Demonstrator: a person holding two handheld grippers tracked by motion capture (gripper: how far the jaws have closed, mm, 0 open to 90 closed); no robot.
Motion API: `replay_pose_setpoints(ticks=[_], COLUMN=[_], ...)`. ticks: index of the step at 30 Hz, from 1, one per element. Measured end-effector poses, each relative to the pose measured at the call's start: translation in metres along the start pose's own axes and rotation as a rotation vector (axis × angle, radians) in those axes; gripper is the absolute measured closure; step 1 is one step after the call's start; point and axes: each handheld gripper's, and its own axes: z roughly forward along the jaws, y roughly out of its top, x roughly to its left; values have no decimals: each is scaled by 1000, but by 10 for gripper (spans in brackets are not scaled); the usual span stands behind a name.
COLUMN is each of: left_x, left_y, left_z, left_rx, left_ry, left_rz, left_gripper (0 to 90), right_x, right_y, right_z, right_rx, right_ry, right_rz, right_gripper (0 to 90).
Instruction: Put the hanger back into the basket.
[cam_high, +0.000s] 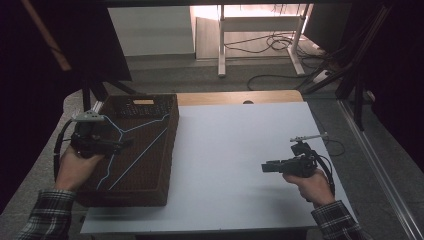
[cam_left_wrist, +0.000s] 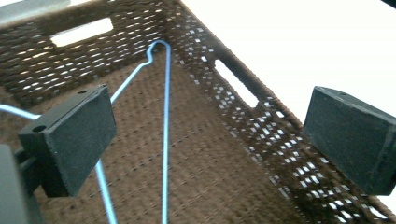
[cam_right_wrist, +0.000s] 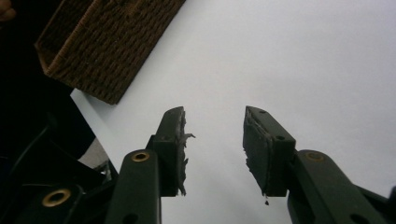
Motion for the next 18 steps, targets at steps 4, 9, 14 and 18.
replay_pose_setpoints(ticks=[4, 9, 14, 18], left_x=[-12, -27, -40, -52], left_y=[-1, -6, -9, -11], left_z=[6, 15, 22, 24], left_rx=[-12, -24, -52, -75], left_ry=[-21, -57, -89, -106], left_rz=[13, 21, 15, 28], left_gripper=[29, 27, 24, 23], right_x=[4, 7, 11, 15], right_y=[0, -1, -2, -3], right_z=[-1, -1, 0, -1], right_rx=[1, -6, -12, -21], right_ry=[-31, -71, -102, -126], right_rz=[-33, -69, -106, -138], right_gripper=[561, 539, 504, 470])
